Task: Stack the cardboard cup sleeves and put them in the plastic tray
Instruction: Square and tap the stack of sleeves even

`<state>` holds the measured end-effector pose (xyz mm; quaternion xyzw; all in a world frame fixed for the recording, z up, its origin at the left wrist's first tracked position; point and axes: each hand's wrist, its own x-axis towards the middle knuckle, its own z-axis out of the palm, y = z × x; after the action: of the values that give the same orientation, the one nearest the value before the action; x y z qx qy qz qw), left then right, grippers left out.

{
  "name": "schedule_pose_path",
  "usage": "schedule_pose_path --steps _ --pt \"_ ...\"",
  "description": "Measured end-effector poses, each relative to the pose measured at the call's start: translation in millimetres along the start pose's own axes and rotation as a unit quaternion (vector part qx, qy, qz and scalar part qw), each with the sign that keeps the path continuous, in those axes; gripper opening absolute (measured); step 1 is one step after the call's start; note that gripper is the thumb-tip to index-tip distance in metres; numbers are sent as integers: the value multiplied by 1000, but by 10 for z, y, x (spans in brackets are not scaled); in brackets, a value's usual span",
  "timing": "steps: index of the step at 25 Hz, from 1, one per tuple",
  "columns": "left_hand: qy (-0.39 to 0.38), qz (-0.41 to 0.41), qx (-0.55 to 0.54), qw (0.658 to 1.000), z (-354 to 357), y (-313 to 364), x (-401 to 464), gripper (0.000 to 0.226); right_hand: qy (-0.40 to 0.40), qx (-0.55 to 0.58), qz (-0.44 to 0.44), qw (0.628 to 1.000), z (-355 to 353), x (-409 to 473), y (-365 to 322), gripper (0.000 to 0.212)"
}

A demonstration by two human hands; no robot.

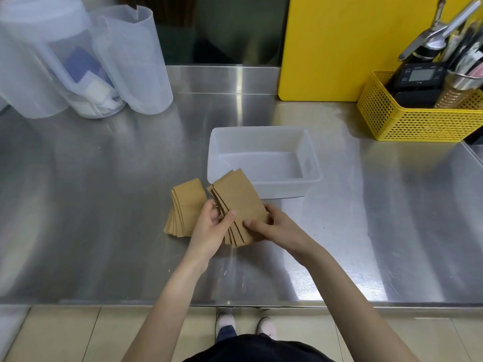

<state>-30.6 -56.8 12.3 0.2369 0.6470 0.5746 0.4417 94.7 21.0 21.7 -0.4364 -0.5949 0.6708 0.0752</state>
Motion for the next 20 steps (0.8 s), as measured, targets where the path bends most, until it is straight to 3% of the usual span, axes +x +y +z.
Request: schedule_pose_path --steps 4,6,11,15,20 --pt "-12 -4 -16 1000 87 9 -15 24 25 113 3 993 -94 -33 136 42" --pt "-27 -7 -8 1000 112 -20 -30 24 37 110 -9 993 -158 -41 166 37" --pt "-21 5 7 1000 82 -70 9 22 76 -48 -41 995 -417 -83 213 24" --pt "-23 31 113 993 150 -125 57 24 127 -176 -92 972 -619 -89 217 23" --pt "5 60 210 976 332 -264 109 28 155 -246 -152 945 -707 -19 278 30"
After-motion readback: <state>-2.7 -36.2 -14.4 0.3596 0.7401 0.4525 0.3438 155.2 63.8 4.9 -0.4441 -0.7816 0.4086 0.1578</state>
